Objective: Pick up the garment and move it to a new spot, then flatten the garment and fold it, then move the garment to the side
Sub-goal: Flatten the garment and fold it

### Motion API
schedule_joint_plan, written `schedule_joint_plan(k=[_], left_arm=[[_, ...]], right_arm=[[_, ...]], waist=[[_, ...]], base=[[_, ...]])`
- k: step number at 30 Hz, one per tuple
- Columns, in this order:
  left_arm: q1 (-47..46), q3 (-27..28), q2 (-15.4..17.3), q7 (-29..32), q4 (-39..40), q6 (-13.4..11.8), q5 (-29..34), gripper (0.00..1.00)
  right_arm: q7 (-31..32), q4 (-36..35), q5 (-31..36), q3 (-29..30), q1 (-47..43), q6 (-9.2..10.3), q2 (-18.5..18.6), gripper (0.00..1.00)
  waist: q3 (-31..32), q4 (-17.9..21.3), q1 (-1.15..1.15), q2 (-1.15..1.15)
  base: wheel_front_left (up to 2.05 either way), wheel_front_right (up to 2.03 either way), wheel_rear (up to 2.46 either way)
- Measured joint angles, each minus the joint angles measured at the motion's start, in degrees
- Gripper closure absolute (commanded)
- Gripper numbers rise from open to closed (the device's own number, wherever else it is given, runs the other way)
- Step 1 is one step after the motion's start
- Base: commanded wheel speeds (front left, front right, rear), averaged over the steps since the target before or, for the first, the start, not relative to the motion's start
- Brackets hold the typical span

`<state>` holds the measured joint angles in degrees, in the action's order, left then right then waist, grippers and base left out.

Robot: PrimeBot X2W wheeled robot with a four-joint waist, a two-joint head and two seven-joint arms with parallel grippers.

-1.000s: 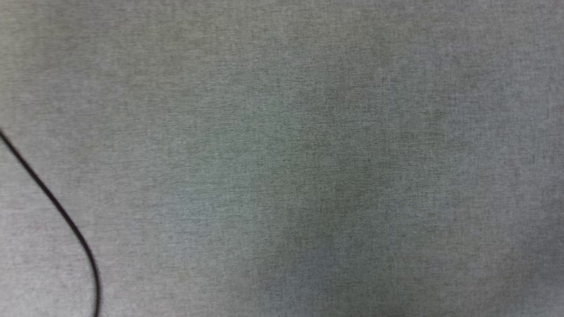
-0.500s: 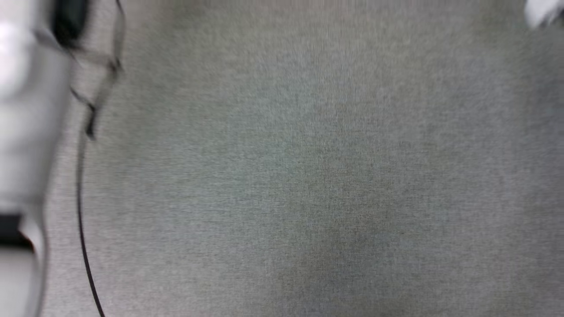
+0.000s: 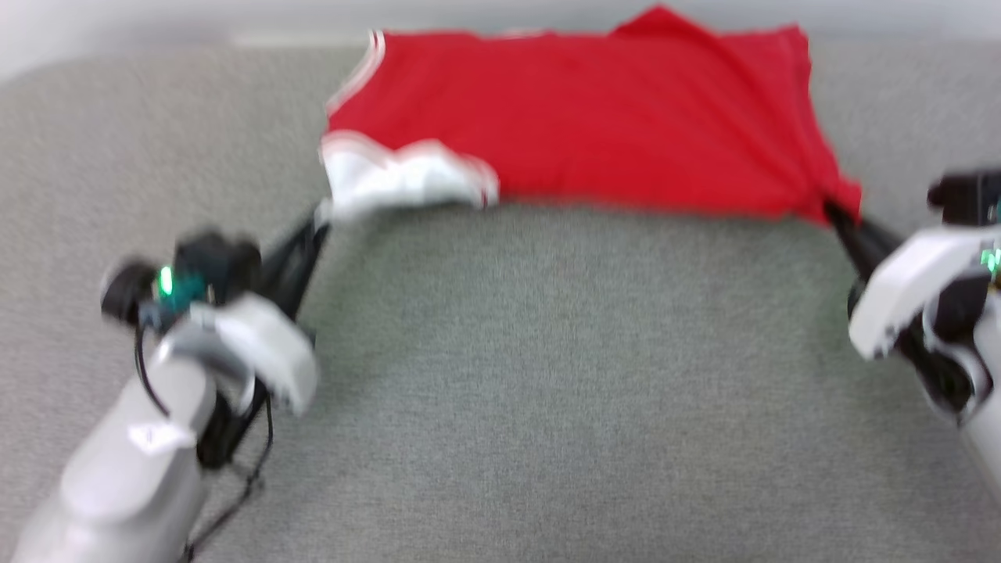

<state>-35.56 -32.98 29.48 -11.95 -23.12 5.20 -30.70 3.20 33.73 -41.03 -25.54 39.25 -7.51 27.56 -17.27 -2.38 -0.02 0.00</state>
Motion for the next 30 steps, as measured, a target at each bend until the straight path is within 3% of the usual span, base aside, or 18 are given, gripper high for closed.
schedule_joint_plan(k=[7,15,30], left_arm=[[14.94,-2.69,6.89,8.06,11.35,-0.27,-3.39,1.00],[27.83,-3.74,13.44,14.88,24.50,-3.43,-7.73,1.00],[40.58,-5.28,20.59,22.53,38.23,-5.76,-16.15,1.00]], right_arm=[[2.34,-4.23,-5.01,-0.31,-10.32,0.00,3.78,1.00],[4.22,-8.69,-7.46,0.90,-19.22,0.00,6.06,1.00],[12.49,-19.54,-11.59,8.70,-37.07,0.00,11.28,1.00]], waist=[[6.66,-0.22,-0.01,0.00],[10.91,-0.93,0.00,0.00],[14.91,-1.50,0.01,0.00]], base=[[0.00,0.00,0.00],[0.00,0.00,0.00],[0.00,0.00,0.00]])
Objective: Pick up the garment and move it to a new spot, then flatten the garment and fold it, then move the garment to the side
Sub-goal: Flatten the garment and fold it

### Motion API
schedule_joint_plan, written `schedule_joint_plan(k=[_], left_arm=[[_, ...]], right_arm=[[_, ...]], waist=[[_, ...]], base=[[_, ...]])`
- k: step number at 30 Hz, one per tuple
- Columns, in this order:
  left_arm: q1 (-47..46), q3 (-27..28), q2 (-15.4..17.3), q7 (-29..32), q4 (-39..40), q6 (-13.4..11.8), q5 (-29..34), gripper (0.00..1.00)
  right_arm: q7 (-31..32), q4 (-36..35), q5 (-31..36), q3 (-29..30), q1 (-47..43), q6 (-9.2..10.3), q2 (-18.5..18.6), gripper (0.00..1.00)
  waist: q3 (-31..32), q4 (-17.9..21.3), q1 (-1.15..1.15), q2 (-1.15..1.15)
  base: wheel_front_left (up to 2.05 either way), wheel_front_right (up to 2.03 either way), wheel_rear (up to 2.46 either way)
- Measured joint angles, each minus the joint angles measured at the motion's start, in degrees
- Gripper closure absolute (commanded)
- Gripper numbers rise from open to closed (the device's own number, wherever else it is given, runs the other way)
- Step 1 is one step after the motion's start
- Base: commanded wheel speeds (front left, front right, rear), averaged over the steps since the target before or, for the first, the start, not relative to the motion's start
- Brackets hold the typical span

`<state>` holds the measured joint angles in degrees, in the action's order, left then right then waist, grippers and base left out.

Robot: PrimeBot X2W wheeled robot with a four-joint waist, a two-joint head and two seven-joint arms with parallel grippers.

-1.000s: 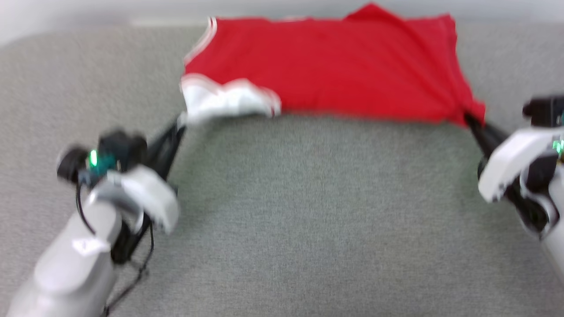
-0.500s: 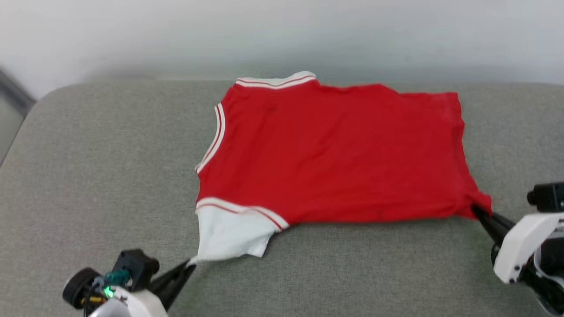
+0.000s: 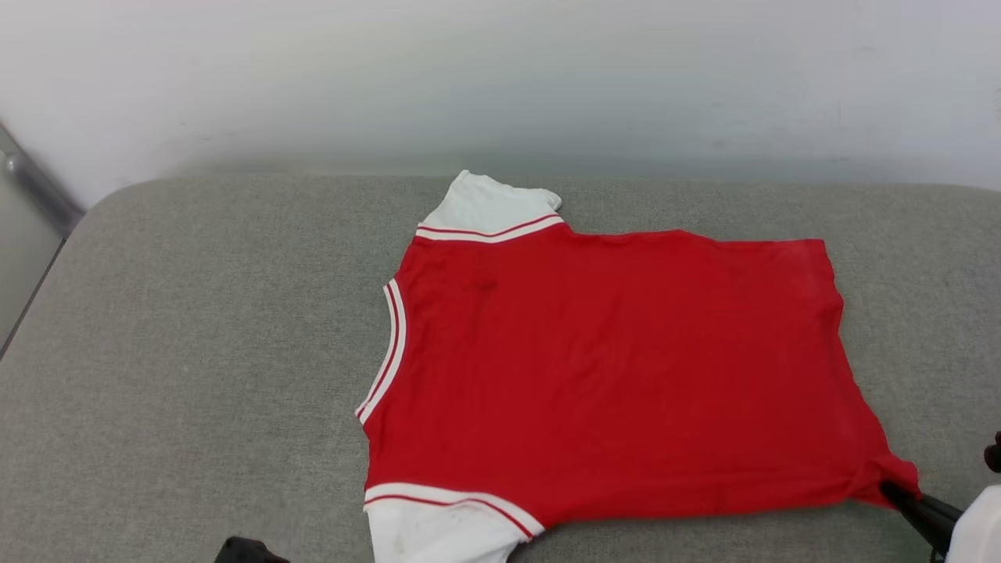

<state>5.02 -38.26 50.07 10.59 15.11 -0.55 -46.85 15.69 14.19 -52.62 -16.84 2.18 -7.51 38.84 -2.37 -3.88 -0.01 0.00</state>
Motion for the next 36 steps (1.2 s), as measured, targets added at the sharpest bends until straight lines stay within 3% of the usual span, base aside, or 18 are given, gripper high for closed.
schedule_joint_plan(k=[8,14,24,36], left_arm=[[5.03,-2.07,0.53,2.12,2.53,-0.71,-3.30,1.00],[4.85,-2.10,-0.20,0.85,1.97,-0.44,-2.72,1.00],[-1.16,2.31,-0.60,-3.37,0.75,0.40,-1.44,1.00],[-14.51,6.36,-4.08,-5.92,-3.92,1.08,1.77,1.00]], right_arm=[[6.71,-6.35,-1.15,5.11,-9.11,0.01,0.94,1.00],[9.14,-9.85,0.16,7.73,-11.87,0.01,-1.41,1.00],[12.72,-14.13,-1.58,13.08,-10.31,0.01,-5.25,1.00],[16.16,-15.64,2.18,15.89,-1.82,0.01,-7.80,1.00]], waist=[[0.25,0.88,0.01,0.00],[-0.71,1.39,0.01,0.00],[-3.17,1.97,0.01,0.00],[-9.30,2.41,0.02,0.00]], base=[[0.00,0.00,0.00],[0.00,0.00,0.00],[0.00,0.00,0.00],[0.00,0.00,0.00]])
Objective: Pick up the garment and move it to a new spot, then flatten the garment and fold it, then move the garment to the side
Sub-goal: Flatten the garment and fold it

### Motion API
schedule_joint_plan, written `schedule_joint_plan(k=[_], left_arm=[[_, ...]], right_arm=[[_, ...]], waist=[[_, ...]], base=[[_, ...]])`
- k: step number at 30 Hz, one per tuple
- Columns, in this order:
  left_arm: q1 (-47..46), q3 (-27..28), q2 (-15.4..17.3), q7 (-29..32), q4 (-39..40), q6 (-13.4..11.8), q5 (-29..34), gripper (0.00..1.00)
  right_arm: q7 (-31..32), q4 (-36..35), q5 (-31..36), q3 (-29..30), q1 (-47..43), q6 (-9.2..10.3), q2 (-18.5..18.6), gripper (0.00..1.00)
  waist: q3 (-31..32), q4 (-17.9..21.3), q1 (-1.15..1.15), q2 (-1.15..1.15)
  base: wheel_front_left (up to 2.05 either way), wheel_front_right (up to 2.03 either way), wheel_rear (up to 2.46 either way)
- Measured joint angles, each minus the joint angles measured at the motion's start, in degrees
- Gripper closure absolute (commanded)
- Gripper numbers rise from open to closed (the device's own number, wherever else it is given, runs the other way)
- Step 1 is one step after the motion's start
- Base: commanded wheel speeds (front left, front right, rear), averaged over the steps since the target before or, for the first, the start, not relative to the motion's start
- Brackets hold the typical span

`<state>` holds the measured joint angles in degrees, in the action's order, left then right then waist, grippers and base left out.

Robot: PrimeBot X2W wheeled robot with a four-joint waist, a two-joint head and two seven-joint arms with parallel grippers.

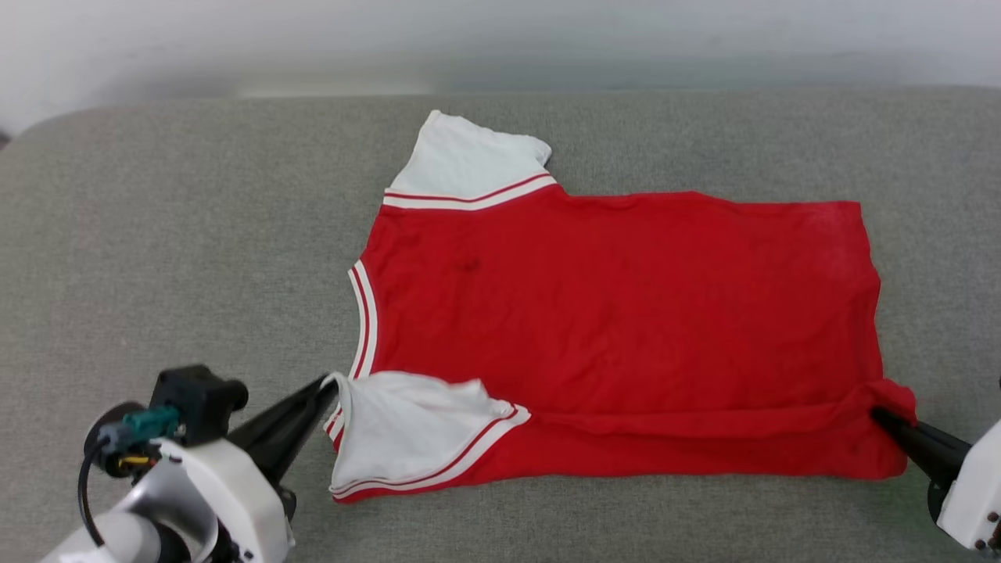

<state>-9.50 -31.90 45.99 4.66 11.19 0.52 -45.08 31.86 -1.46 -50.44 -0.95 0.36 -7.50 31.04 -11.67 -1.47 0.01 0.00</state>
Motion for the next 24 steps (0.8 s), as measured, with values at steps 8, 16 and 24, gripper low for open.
schedule_joint_plan(k=[8,16,24], left_arm=[[-7.88,-1.31,-3.15,1.09,-8.45,2.57,1.56,1.00],[-12.66,-2.52,-5.58,0.12,-16.29,4.01,2.90,1.00],[-14.90,-5.36,-7.34,0.64,-23.18,5.03,4.56,0.00]], right_arm=[[1.57,3.87,3.72,-1.15,5.94,0.00,-1.59,1.00],[1.88,7.38,5.98,-2.36,9.86,0.00,-2.10,1.00],[-0.14,9.66,8.84,-5.16,11.85,0.00,-1.66,0.00]], waist=[[-3.66,0.48,0.00,0.00],[-5.52,0.89,0.00,0.00],[-6.00,0.77,0.00,0.00]], base=[[0.00,0.00,0.00],[0.00,0.00,0.00],[0.00,0.00,0.00]])
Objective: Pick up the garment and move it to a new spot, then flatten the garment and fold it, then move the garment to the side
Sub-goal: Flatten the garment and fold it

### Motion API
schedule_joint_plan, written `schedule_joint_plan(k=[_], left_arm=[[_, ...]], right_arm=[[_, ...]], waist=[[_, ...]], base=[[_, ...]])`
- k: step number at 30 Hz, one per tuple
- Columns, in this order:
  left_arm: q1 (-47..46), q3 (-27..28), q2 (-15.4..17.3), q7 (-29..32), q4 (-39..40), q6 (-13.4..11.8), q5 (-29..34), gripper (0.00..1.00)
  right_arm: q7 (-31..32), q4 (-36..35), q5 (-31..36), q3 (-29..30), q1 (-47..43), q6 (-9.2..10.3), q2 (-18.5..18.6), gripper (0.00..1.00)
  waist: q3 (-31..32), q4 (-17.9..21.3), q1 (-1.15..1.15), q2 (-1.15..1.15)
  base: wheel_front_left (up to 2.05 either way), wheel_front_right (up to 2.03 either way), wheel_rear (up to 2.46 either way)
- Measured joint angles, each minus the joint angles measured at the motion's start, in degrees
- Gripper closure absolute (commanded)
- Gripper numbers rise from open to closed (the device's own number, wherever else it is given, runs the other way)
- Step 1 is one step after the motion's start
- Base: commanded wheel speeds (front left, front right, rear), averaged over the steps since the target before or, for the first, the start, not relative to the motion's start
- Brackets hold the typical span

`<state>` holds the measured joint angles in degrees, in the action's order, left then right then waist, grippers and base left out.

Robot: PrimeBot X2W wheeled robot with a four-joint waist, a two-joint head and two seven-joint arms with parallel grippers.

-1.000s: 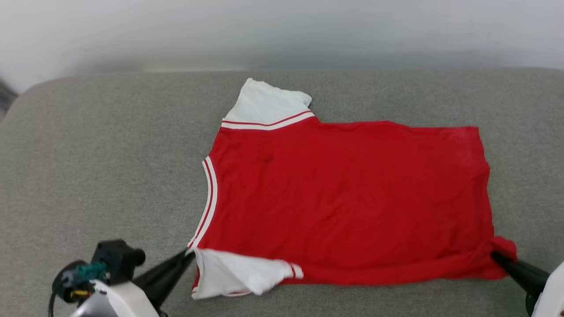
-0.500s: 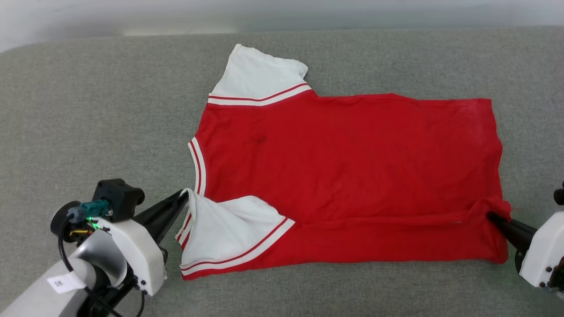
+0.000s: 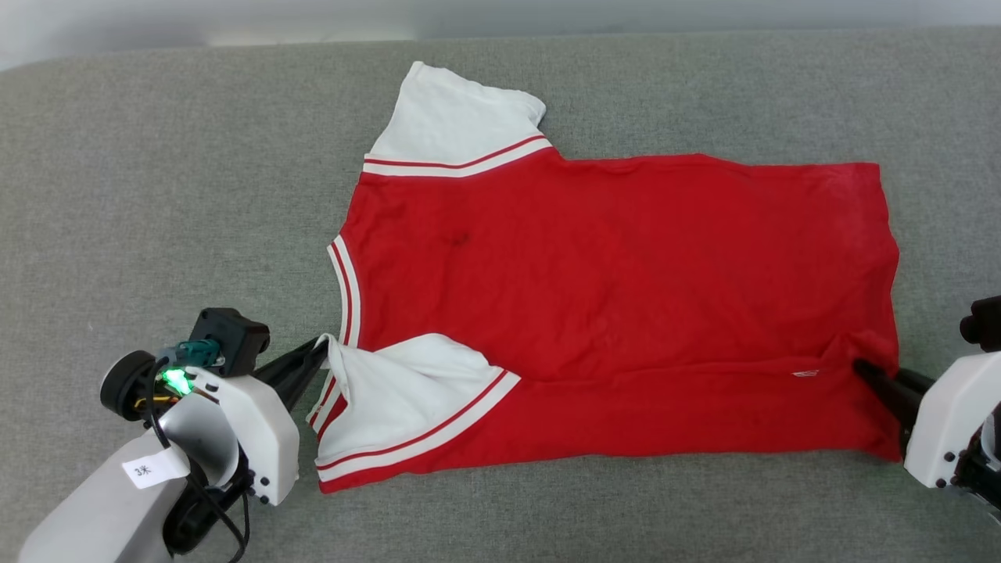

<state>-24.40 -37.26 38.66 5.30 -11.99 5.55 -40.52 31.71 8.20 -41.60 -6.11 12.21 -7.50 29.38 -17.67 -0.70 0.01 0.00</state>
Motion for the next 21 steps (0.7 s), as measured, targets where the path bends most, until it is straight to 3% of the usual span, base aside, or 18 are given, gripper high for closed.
schedule_joint_plan(k=[8,14,21], left_arm=[[-0.70,0.49,-3.58,-4.28,-6.36,-2.59,0.69,0.00],[0.74,2.99,-5.39,-5.49,-8.09,-7.84,-1.03,0.00],[7.90,5.13,-5.61,-1.94,-2.60,-14.48,-5.43,0.00]], right_arm=[[-3.80,0.51,5.21,-3.59,1.63,0.00,1.70,0.00],[-4.05,-0.67,12.20,-4.91,0.66,0.00,4.36,0.00],[2.30,-3.21,15.57,1.91,-5.94,-0.01,-0.79,0.00]], waist=[[2.77,0.00,0.00,0.00],[6.33,-0.07,0.00,0.00],[10.61,-0.12,-0.01,0.00]], base=[[0.00,0.00,0.00],[0.00,0.00,0.00],[0.00,0.00,0.00]])
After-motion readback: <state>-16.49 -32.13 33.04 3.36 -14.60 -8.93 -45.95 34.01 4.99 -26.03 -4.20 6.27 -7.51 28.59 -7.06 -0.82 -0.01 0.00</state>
